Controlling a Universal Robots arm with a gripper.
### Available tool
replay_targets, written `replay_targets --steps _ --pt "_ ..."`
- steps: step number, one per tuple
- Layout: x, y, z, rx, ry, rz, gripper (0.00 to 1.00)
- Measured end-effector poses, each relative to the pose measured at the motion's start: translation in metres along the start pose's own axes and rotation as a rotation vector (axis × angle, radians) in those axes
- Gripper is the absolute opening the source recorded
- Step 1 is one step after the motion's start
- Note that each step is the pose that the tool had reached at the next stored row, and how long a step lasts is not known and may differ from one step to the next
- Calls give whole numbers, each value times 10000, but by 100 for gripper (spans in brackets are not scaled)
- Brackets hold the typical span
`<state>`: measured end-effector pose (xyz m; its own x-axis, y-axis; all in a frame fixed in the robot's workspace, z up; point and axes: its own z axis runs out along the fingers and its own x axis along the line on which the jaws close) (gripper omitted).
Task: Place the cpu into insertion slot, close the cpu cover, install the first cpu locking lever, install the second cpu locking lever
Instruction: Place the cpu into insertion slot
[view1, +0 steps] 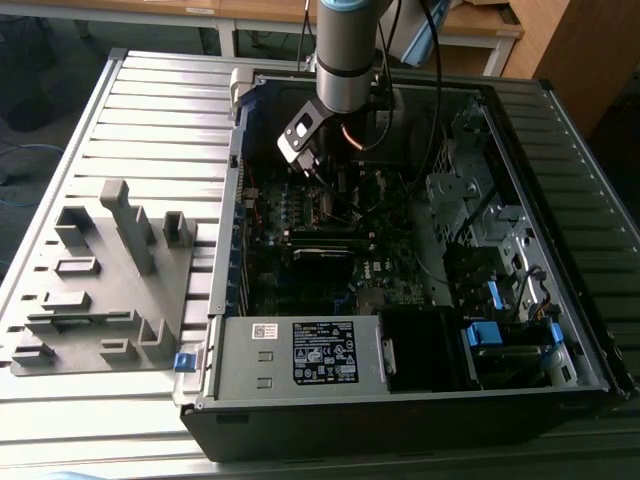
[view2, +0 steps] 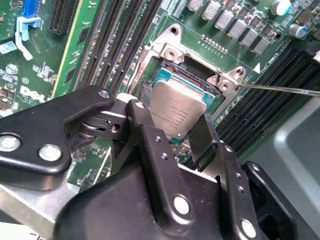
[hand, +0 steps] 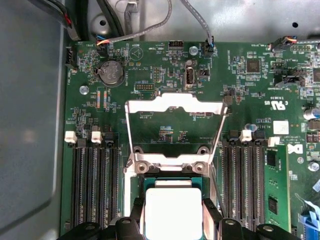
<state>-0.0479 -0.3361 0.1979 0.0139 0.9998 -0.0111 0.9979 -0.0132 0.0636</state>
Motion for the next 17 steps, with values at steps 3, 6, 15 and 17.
replay_targets --steps 3,6,15,17 --pt "1 -5 7 -2 5 4 54" --pt "2 -8 9 0 5 1 54" --pt "2 -26 26 -1 5 1 54" --pt "2 -26 27 -1 7 1 54"
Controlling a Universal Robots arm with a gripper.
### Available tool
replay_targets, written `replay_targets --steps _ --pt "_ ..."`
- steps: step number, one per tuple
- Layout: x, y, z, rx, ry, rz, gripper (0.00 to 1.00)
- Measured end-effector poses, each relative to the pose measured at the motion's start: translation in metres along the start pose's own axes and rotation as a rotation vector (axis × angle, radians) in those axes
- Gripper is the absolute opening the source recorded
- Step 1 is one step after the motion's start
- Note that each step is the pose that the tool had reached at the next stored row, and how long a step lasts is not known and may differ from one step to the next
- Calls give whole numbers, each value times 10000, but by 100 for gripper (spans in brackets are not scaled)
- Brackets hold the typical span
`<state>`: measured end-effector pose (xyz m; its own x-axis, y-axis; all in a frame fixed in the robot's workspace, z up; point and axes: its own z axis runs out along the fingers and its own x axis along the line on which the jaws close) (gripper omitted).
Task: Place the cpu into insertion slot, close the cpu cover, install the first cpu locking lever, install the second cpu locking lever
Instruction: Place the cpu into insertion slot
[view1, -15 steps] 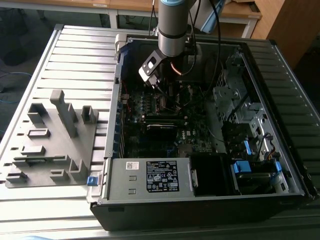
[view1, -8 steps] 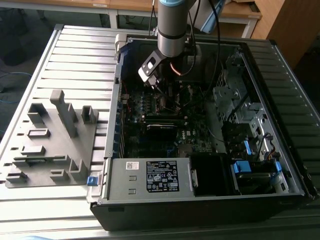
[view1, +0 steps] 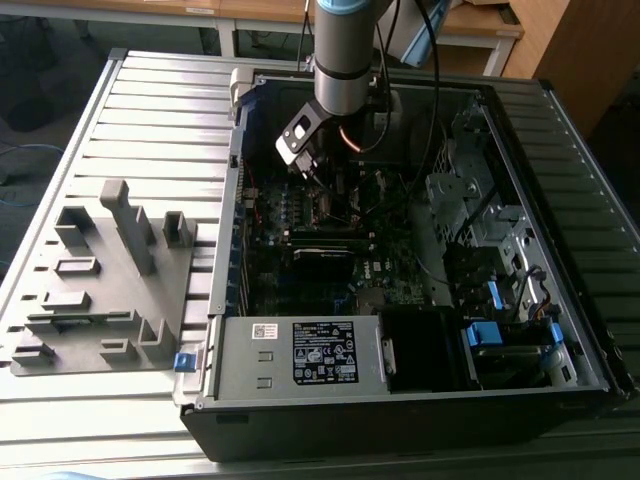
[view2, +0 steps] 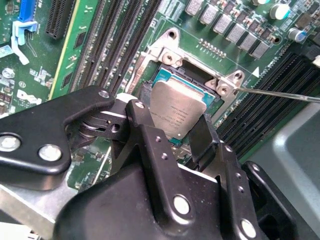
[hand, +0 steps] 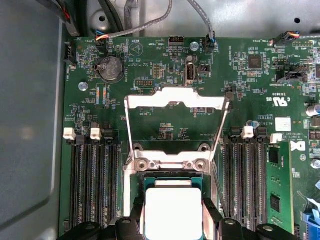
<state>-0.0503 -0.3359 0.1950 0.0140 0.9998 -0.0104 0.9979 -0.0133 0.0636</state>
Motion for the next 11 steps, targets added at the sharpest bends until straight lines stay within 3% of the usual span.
replay_targets --steps 2,7,11 --pt "0 -1 0 1 10 1 54" --pt "0 0 -6 1 177 -3 54" --pt "0 0 -6 -17 179 -13 54"
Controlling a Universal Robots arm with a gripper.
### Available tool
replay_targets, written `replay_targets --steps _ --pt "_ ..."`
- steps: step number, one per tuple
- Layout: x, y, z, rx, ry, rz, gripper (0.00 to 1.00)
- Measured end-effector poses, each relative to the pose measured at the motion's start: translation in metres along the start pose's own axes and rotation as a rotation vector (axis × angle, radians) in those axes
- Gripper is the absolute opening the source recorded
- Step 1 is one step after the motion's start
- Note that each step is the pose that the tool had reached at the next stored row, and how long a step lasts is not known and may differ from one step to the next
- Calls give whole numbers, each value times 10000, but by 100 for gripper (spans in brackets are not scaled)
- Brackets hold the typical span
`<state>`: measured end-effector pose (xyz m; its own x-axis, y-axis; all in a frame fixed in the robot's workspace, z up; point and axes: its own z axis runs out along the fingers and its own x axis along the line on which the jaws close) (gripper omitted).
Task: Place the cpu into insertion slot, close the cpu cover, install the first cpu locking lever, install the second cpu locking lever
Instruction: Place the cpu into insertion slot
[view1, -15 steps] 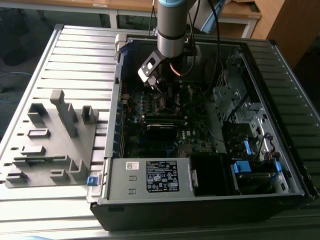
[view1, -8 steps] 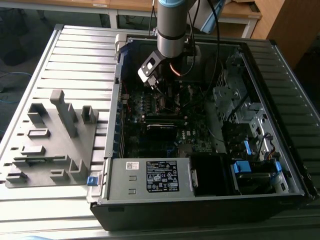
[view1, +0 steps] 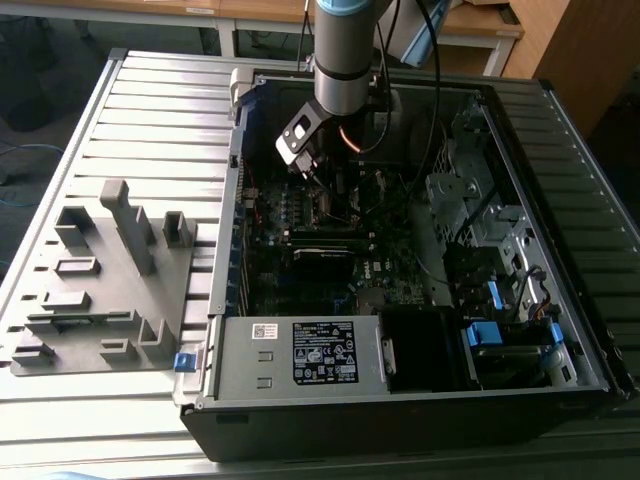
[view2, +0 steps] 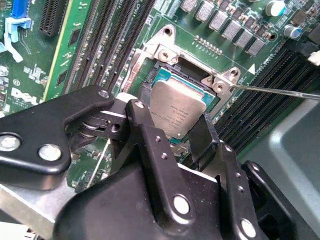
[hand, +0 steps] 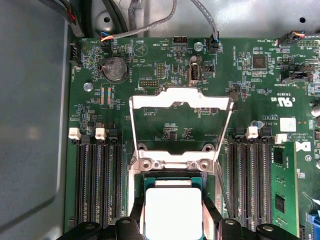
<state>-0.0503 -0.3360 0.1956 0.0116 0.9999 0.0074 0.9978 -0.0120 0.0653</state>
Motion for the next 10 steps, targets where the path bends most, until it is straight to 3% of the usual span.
replay_targets --steps 3,10 --pt "0 0 2 -40 -3 0 54" --pt "-1 -11 3 -53 -17 -1 54"
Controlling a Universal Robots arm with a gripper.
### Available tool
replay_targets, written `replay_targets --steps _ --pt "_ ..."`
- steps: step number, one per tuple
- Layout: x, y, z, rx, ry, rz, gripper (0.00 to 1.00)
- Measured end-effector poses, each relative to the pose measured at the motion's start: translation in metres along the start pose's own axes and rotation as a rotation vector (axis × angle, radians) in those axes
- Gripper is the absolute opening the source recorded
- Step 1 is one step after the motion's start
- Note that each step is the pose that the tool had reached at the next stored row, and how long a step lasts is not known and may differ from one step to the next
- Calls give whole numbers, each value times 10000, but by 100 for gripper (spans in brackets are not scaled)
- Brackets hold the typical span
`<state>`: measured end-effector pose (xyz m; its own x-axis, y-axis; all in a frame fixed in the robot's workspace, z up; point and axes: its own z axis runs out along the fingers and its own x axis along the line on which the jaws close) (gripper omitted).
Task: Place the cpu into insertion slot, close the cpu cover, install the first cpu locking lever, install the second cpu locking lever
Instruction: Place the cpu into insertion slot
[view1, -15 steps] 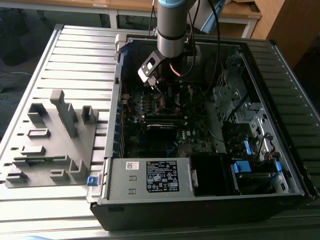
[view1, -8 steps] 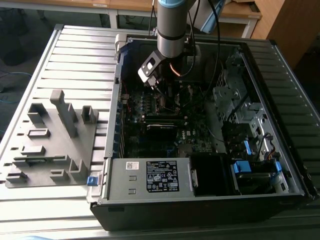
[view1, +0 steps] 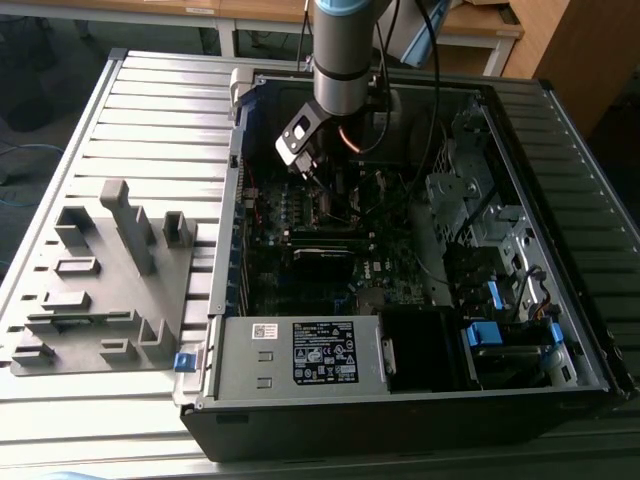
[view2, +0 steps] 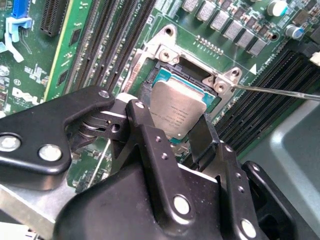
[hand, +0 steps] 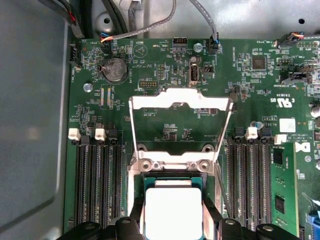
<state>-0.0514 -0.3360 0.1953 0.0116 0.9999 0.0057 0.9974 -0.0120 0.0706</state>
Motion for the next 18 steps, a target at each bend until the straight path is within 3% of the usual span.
replay_targets --steps 5,18 --pt "0 -7 1 -2 -98 -9 54" --pt "1 -4 2 -2 -88 -11 54"
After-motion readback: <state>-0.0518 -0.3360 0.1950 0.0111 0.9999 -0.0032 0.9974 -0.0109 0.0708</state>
